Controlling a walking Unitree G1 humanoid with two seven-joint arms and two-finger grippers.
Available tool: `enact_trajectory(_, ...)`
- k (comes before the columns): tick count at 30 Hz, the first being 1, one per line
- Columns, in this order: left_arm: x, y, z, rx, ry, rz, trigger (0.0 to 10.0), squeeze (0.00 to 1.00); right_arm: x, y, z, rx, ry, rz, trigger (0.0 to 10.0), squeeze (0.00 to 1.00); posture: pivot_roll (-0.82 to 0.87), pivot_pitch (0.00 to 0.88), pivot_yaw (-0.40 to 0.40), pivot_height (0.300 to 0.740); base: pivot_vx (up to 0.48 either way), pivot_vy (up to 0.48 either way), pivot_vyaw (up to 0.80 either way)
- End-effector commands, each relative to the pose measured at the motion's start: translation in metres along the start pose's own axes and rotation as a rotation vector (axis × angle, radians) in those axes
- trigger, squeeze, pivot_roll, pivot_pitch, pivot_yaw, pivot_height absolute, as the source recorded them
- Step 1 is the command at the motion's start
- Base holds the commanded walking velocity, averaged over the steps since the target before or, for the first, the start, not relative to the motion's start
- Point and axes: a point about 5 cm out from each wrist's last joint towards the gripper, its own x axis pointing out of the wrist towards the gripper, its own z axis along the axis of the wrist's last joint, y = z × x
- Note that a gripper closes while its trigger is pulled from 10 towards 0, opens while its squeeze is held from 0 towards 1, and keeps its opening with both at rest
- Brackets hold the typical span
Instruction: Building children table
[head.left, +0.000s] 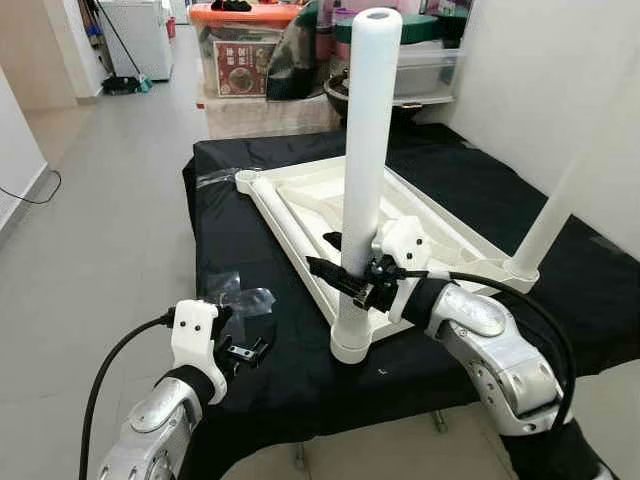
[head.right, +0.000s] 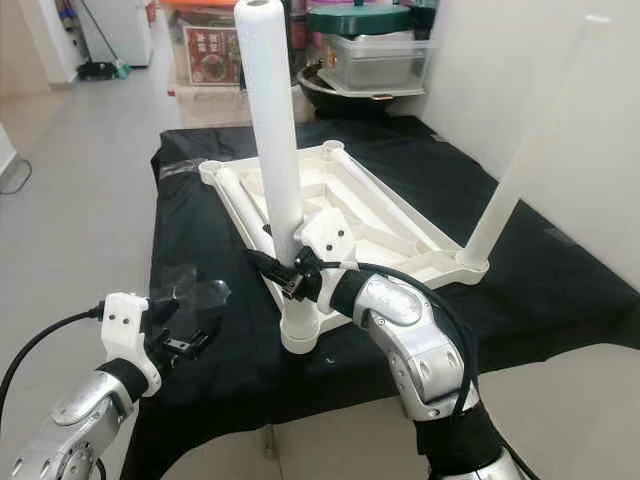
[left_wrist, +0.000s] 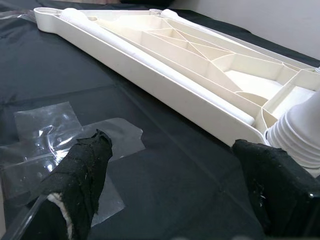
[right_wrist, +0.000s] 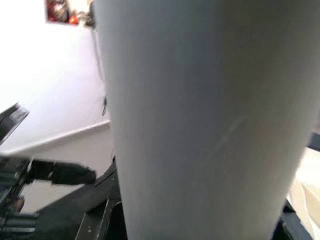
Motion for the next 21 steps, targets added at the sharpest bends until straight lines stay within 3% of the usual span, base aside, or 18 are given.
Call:
enact_trajectory(1, -0.0002, 0.0032, -0.0025, 0.000, 0.005, 0.017, 10.0, 0.00, 0.0002, 0.0081, -0.0206, 0.125, 0.064, 0.016, 0.0, 0.00, -0.04, 0.000, -0.055, 0.740, 0.000, 0.000, 0.00)
enact_trajectory(7, -0.0003, 0.0049, -0.0034, 0.000, 0.010, 0.024, 10.0, 0.00, -0.0008, 0.0062, -0.0281, 0.195, 0.084, -0.007, 0.0, 0.00, -0.04, 0.000, -0.056, 0.740, 0.000, 0.000, 0.00)
enact_trajectory(12, 0.0003, 0.0065, -0.0029, 0.002, 0.010, 0.030, 10.0, 0.00, -0.0006, 0.0059, -0.0296, 0.196, 0.089, -0.011, 0.0, 0.00, -0.04, 0.000, -0.057, 0.740, 0.000, 0.000, 0.00)
enact_trajectory(18, 0.0018, 0.0078, -0.0016, 0.007, 0.011, 0.036, 10.0, 0.00, 0.0016, 0.0116, -0.0291, 0.155, 0.101, 0.050, 0.0, 0.00, -0.04, 0.000, -0.056, 0.740, 0.000, 0.000, 0.00)
enact_trajectory(21, 0.0029, 0.0087, 0.0001, 0.012, 0.008, 0.038, 10.0, 0.00, 0.0029, 0.0152, -0.0274, 0.110, 0.117, 0.139, 0.0, 0.00, -0.03, 0.000, -0.056, 0.740, 0.000, 0.000, 0.00)
